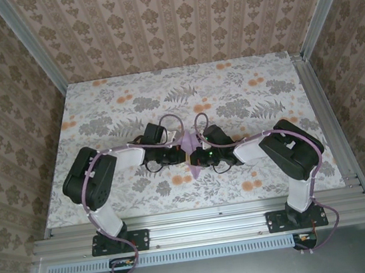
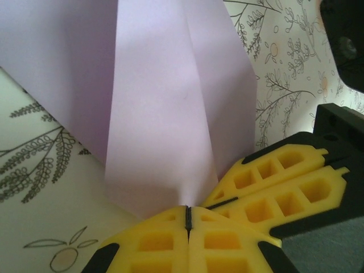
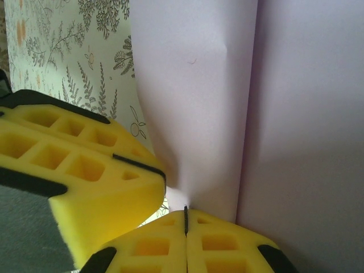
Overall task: Fold a paper plane with a square sheet of paper (pick it up from the middle)
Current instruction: Third fold the triangle at the center of the table.
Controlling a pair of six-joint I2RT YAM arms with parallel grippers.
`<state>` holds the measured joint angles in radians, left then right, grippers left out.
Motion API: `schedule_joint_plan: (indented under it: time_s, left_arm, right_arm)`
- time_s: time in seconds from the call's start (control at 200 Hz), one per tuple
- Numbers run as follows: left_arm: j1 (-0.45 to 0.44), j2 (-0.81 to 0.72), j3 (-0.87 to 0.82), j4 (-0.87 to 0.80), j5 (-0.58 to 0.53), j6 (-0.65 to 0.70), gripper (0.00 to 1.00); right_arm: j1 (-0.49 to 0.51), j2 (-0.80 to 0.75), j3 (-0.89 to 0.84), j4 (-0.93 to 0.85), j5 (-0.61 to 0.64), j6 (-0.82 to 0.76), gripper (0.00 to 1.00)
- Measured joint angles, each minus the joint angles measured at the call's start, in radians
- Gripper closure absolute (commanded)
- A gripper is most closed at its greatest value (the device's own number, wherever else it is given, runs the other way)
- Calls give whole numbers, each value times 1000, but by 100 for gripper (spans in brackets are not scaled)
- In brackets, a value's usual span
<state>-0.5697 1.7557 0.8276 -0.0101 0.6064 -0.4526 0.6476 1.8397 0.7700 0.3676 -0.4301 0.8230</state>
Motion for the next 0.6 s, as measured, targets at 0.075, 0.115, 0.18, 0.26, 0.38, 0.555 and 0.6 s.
schedule_joint_plan:
  time_s: [0.075, 0.115, 0.18, 0.26, 0.38, 0.555, 0.6]
  left_arm:
    - [0, 12, 1, 0, 0, 1, 100]
    - [0, 18, 2, -1, 0, 2, 100]
    - [0, 24, 6, -1, 0, 4, 100]
    - [0, 30, 13, -2, -1, 8, 100]
    - [0, 36, 19, -5, 0, 16, 100]
    - [0, 45, 31, -12, 0, 35, 100]
    - [0, 45, 31, -13, 0, 40, 100]
  right_arm:
    - [0, 0, -2, 3, 0, 0, 91]
    - [0, 0, -2, 4, -1, 0, 91]
    - [0, 0, -2, 4, -1, 0, 91]
    - [0, 0, -2, 5, -1, 0, 91]
    - [-2, 0, -2, 5, -5, 0, 91]
    - [-4, 0, -7, 15, -13, -1, 90]
    - [-4, 0, -9, 19, -14, -1, 89]
